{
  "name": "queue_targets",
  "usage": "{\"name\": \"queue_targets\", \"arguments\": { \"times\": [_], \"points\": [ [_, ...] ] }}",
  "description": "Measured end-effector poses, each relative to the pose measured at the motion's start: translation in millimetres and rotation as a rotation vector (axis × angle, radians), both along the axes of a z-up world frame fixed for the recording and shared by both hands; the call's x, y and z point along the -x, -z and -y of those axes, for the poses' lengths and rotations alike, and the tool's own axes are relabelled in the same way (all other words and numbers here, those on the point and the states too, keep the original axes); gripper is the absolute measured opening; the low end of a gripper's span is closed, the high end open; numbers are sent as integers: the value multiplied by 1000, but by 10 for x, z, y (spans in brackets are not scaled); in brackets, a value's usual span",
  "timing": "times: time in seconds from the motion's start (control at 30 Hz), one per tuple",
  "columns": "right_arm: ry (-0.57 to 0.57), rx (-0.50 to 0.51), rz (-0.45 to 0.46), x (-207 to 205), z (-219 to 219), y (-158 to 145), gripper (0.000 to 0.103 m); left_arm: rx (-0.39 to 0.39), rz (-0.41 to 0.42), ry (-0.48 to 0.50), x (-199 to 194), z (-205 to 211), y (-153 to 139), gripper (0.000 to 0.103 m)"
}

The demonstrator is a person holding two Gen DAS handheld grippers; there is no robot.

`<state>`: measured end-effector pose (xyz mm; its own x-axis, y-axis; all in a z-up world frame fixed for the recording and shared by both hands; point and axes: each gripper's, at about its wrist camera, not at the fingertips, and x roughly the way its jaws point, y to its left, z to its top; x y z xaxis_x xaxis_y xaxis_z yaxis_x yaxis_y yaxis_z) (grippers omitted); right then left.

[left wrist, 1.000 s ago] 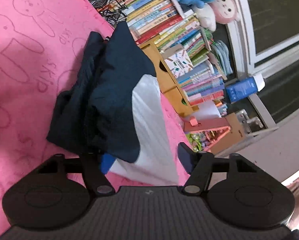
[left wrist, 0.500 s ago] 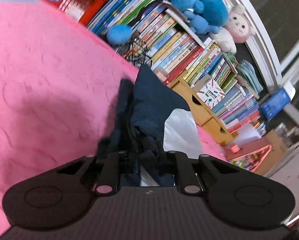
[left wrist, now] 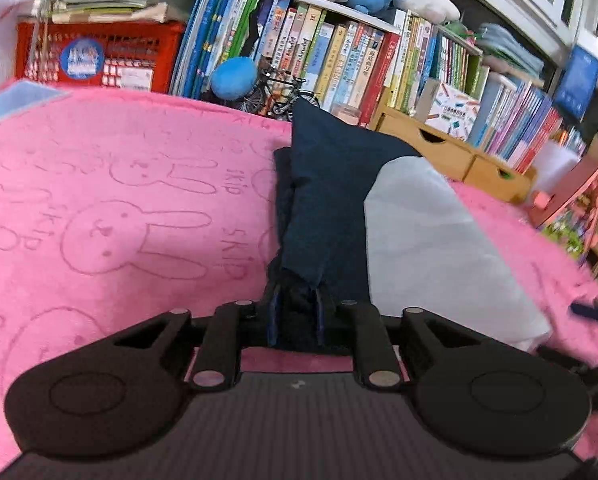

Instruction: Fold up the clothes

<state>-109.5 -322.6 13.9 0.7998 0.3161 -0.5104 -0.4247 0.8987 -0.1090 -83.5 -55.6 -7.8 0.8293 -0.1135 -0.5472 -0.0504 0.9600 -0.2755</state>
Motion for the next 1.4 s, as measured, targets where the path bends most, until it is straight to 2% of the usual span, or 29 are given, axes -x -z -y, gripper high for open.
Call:
{"name": "queue_targets", "arguments": {
  "times": [0.07,0.13,0.27,0.37,0.4,0.43,0.6,0.73,0.87,0.97,1.07,1.17,1.23,1.37,1.4],
  "points": [
    [-51,-76,-18,-84,-26,-184,101,5,-2,-5,3,-6,2,26],
    [-100,-140,-39,-203,-95,-365,92,1,-1,-4,4,-1,1,26],
    [-170,-137,-76,-663,-564,-543,78,-11,0,0,4,12,-8,26],
    [-204,-115,-140,-1123,-1013,-542,44,-1,4,5,9,-2,-2,26],
    [-205,-102,-161,-1283,-1177,-518,27,5,5,6,11,-10,0,27],
    [-205,-81,-186,-1447,-1342,-476,24,6,6,7,12,-11,1,27],
    [-184,46,-207,-1997,-1932,-181,24,2,13,21,8,2,0,32],
    [-207,70,-171,-2228,-2139,-8,24,2,18,41,4,14,3,40],
    [-224,100,-169,-2378,-2319,93,24,0,20,45,0,27,-2,42],
    [-241,70,-193,-2481,-2328,103,24,7,21,44,-6,21,0,43],
    [-238,-31,-239,-2546,-2188,82,26,7,21,56,-13,27,-4,45],
    [-215,-126,-229,-2373,-1988,-28,42,4,20,76,-23,38,-7,55],
    [-205,-173,-211,-2169,-1833,-132,74,2,19,89,-29,46,-10,60],
    [-254,-148,-113,-1500,-1430,-355,84,-12,16,105,-38,72,-19,66],
    [-251,-139,-84,-1312,-1293,-380,92,-17,15,106,-40,80,-20,69]
  ]
}}
